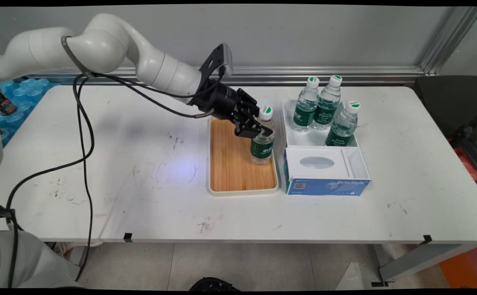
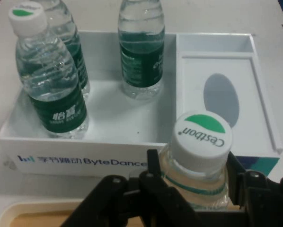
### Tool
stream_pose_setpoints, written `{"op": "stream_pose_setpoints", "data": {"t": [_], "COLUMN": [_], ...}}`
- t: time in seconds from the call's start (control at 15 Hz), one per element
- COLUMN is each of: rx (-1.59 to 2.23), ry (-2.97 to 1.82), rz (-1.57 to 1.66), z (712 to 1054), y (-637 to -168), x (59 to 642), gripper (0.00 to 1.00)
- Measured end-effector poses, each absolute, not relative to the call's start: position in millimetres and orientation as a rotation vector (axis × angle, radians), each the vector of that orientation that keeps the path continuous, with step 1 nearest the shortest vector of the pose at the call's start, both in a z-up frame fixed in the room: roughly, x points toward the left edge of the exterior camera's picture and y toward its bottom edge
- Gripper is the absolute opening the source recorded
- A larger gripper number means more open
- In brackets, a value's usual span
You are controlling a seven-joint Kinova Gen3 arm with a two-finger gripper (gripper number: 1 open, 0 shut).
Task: Place the picked object on the tray
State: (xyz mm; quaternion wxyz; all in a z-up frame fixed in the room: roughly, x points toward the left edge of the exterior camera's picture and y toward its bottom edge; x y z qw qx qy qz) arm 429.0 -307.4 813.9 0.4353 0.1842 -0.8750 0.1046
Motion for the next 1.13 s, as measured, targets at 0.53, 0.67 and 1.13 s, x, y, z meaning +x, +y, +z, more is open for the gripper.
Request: {"op": "stream_pose_setpoints", "data": {"t": [0.53, 0.67, 1.13], "rx": [0.434, 0.433, 0.430], "ry": [-2.175, -2.173, -2.165], "rz": [0.253, 0.251, 0.241], "z": [800.8, 798.2, 787.9], "y": [-307.1, -307.7, -309.7], "x": [429.7, 429.3, 427.6], "gripper": [0.00, 0.00, 1.00]}}
